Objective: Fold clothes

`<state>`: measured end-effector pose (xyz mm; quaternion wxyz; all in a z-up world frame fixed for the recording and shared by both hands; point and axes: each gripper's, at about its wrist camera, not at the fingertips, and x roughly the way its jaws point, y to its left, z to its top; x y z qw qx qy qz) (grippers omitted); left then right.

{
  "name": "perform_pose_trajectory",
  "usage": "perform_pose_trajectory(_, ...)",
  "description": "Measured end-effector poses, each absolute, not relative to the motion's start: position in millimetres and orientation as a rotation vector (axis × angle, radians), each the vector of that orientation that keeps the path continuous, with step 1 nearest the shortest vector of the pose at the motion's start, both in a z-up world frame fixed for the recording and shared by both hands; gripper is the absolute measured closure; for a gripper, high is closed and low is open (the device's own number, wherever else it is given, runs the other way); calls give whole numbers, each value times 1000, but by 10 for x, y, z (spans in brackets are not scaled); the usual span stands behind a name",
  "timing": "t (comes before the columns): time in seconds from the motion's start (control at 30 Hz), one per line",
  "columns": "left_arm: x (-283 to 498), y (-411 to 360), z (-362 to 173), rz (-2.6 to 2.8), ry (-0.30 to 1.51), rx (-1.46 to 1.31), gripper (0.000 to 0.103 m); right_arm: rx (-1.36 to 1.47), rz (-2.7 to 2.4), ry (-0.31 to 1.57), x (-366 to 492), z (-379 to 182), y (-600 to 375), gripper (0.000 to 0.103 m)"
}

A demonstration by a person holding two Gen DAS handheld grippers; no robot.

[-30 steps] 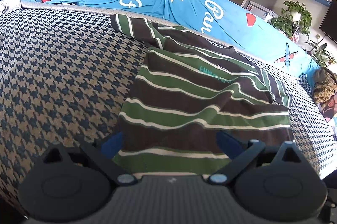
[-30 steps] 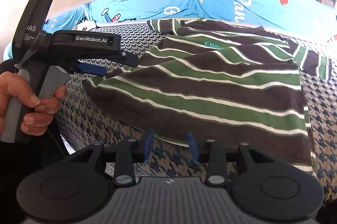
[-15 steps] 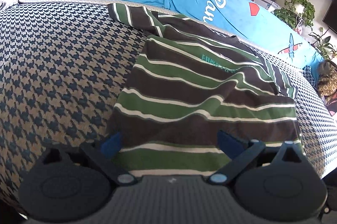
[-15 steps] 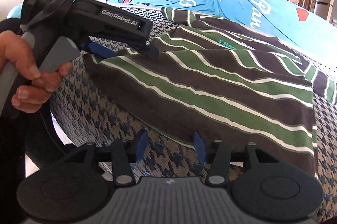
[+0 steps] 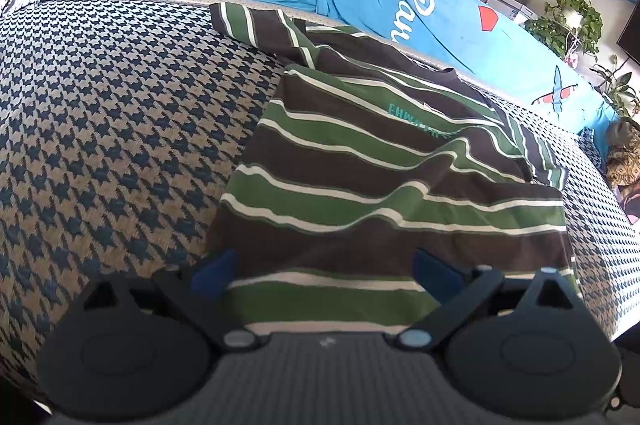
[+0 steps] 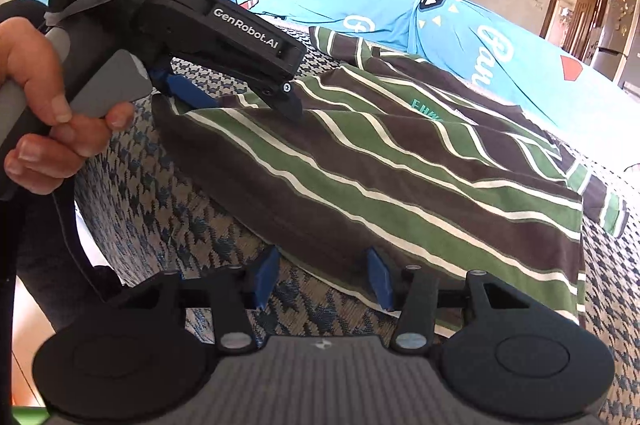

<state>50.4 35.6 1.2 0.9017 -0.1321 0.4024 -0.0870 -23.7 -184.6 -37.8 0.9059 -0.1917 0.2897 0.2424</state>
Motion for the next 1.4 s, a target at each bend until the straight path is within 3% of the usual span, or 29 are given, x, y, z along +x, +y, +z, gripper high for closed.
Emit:
perform_pose_trajectory(0.13, 505, 365, 15, -178, 832, -283, 4, -411, 507, 572, -231, -401, -1807, 60)
perform_pose_trajectory(0.2, 502, 382, 26, -177, 827, -297, 4, -404, 513, 558, -225, -397, -1800, 79)
perform_pose_trajectory(0.3, 491, 422, 49, -172, 813, -317, 4, -366, 499, 561, -173, -366, -1829, 94)
perform_pose_trajectory(0.7, 495, 516, 80, -138, 789, -354, 4, 216, 496, 697, 173, -85, -2388, 97)
perform_pose_trajectory(1.1, 394, 532, 168, -191, 734, -360, 0, 296, 409, 776, 549, -227, -2447, 97)
perform_pose_trajectory(1.4, 248, 234, 208, -332, 737, -206, 0, 385, 387, 799, 777, -326, -2526, 97)
